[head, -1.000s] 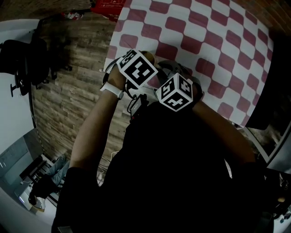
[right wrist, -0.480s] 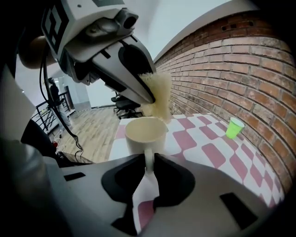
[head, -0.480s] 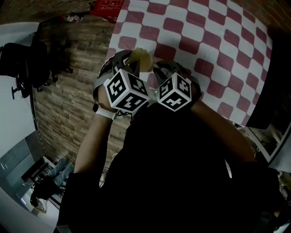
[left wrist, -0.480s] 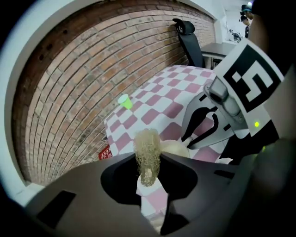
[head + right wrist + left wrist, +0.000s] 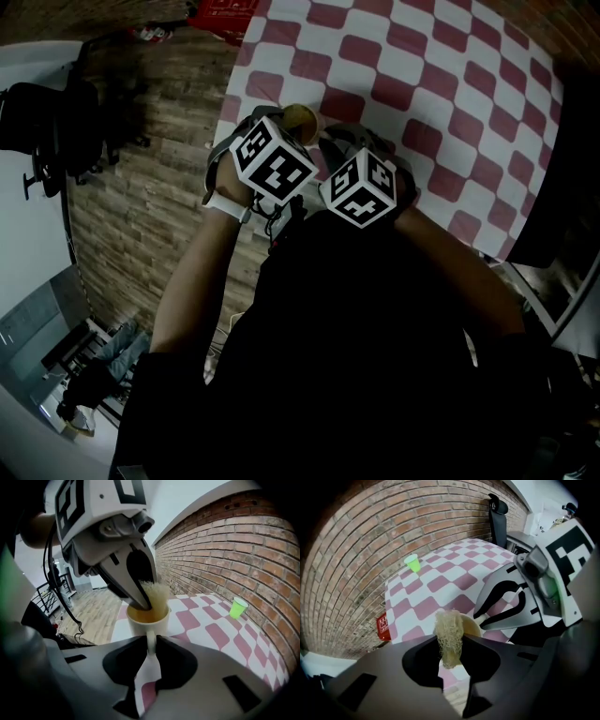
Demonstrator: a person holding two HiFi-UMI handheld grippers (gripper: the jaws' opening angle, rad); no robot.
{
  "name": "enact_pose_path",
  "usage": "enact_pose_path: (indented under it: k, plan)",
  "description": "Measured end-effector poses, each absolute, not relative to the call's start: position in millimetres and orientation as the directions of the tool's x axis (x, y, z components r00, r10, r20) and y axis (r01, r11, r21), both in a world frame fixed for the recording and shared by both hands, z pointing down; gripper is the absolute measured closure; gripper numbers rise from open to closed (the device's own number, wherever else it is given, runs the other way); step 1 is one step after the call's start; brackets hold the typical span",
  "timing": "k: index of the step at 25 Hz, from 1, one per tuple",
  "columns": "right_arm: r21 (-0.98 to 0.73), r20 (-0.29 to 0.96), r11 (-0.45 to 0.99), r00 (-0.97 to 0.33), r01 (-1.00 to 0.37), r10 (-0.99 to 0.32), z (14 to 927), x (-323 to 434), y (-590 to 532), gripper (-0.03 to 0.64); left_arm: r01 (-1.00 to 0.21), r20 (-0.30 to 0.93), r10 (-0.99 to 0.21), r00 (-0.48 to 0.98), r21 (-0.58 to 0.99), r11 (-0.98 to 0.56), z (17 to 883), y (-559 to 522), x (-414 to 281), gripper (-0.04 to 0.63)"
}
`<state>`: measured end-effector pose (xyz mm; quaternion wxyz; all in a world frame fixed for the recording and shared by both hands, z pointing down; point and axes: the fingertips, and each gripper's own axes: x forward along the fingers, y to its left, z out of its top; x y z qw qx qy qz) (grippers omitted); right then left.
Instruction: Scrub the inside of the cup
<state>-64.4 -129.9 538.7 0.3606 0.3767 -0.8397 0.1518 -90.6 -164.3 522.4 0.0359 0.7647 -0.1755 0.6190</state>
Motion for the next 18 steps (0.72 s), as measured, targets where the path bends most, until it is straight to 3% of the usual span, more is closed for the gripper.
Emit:
enact_pose_path:
  k: [5,11,14,18]
  plan:
    - [0.018,0.716,0.667,-0.456,-0.745,-0.529,535,-66,-130,0.543,-0.471,0.970,-0.129,0.206,-0.018,-0.882,543,-158,-87,0.508]
    - [0.019,0.713,0.666,-0.456,-0.746,-0.532,535,-64,-129,0.543,-0.659,0.959,-0.129,0.252,0.073,-0.748,513,-159,-110,0.508]
    - [0.018,0.710,0.667,-0.460,-0.745,-0.534,534,-64,-129,0.543,-0.610,0.923,-0.254,0.288,-0.028,-0.792,478,-174,-110,0.506]
    - [0.014,0.709,0.663,-0.460,-0.748,-0.534,536,-62,-129,0.543,-0.439,0.894,-0.386,0.229,-0.259,-0.860,449,-182,-106,0.506]
